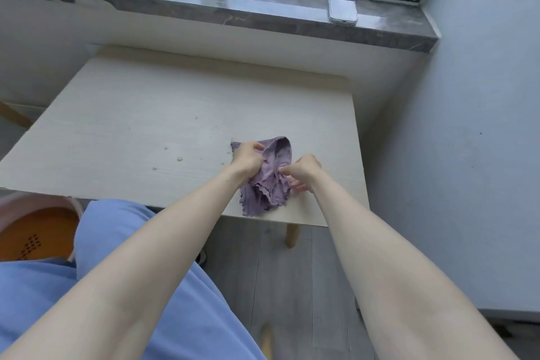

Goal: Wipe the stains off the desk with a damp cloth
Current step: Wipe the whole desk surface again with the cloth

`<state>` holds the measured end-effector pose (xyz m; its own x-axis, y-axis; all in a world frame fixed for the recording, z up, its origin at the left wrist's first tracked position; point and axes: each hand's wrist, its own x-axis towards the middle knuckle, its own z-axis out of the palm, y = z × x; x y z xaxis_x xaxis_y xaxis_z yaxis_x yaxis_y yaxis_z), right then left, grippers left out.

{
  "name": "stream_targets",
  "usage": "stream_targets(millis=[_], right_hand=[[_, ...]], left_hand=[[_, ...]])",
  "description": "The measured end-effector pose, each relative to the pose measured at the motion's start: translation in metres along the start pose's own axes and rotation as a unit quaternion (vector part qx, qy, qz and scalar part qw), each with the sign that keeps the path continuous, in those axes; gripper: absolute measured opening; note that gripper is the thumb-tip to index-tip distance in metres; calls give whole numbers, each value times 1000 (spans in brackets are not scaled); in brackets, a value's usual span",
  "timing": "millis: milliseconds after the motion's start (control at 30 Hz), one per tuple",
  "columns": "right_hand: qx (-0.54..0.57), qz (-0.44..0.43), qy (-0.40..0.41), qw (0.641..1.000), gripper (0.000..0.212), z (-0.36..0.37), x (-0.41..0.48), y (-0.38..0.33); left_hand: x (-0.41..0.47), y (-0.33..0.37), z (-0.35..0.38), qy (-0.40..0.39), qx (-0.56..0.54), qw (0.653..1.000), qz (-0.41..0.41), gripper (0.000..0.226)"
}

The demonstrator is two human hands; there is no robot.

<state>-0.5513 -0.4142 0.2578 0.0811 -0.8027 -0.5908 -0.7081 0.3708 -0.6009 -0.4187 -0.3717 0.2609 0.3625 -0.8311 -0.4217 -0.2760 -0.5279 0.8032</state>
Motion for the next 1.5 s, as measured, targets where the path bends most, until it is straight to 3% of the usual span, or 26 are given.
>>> stream_targets(millis=[67, 133, 200, 267, 367, 533, 700, 800, 900, 1000, 1067, 1200, 1267, 1367, 1500], right_hand=[[-17, -3, 6, 1000, 36, 10, 3, 3], [-63, 1, 25, 998, 46, 15, 4, 1], [-79, 14, 34, 996, 43, 12, 8, -1], [-21, 26, 14, 999, 33, 2, 8, -4], [28, 39, -29, 998, 34, -2, 2, -4], [-47, 29, -29, 998, 29, 12, 4, 6], [-147, 74, -7, 986, 23, -18, -1, 16], [-175, 93, -36, 979, 28, -21, 1, 16], [-145, 92, -35, 984, 33, -16, 0, 14], [-56, 62, 13, 996, 22, -11, -2, 18], [35, 15, 17, 999, 27, -12, -2, 17], [178, -66, -7, 982, 32, -20, -11, 3], [184, -81, -12, 979, 33, -21, -15, -5], [175, -88, -46, 980, 25, -21, -22, -11], [188, -90, -56, 976, 30, -28, -28, -11]], left_hand=[[1, -3, -5, -3, 24, 1000, -4, 35], [-2, -6, -10, -66, 35, 997, -6, 43], [-5, -8, -13, -110, 38, 993, -6, 56], [-4, -9, -14, -106, 49, 993, -1, 59], [-1, -7, -9, -95, 46, 994, -5, 55], [-2, 6, -2, -72, 102, 992, 11, 32], [2, 23, -12, -32, 147, 988, 20, 28], [-6, 32, -5, -106, 106, 989, 23, 22], [-16, 31, 10, -173, 74, 982, 34, 4], [-13, 21, 14, -116, 59, 991, 24, 17], [-8, 14, 8, -64, 78, 995, 24, 20], [-1, 14, -6, -50, 209, 967, 138, 60], [-5, 23, -4, -88, 160, 967, 179, 57], [-20, 34, 3, -165, 8, 982, 91, 44], [-20, 31, -6, -121, -130, 984, 5, 58]])
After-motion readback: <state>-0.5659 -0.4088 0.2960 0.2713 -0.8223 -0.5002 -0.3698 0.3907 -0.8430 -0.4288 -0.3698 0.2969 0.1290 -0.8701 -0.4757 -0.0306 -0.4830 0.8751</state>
